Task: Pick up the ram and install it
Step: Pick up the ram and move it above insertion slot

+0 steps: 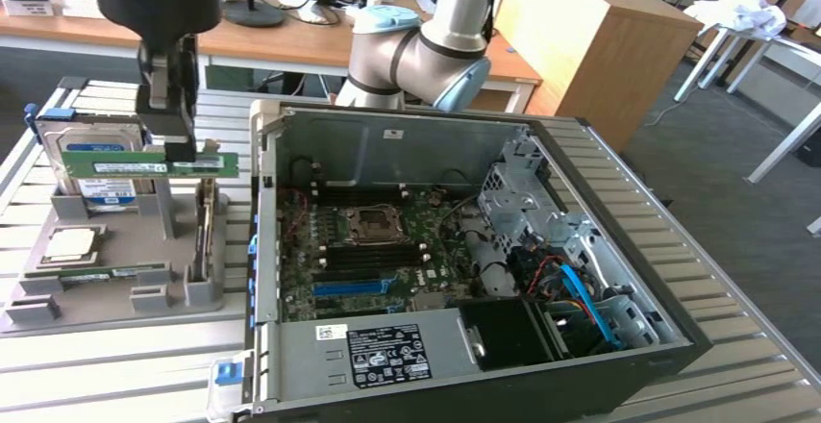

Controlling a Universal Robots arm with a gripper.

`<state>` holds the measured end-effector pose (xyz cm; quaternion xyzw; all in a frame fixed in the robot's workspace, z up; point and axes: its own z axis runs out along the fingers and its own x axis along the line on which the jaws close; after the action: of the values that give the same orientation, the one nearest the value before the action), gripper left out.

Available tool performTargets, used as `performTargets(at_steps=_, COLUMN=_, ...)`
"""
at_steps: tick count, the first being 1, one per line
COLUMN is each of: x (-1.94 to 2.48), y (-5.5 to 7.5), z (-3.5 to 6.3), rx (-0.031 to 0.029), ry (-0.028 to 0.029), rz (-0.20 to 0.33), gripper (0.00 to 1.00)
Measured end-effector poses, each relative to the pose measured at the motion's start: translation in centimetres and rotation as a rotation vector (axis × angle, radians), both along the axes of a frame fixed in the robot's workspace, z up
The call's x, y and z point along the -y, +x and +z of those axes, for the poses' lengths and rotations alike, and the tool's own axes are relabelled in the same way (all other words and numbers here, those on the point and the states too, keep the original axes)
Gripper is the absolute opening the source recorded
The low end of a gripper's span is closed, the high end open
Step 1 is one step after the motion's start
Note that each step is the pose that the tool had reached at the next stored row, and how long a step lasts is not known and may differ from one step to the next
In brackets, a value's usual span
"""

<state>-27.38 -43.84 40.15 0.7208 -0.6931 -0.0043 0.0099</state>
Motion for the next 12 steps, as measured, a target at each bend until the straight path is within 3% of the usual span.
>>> performTargets(at_steps=12, x=0.00, y=1.6, z=-0.01, rx=-0.0003, ry=0.0000, rz=0.000, gripper=0.12)
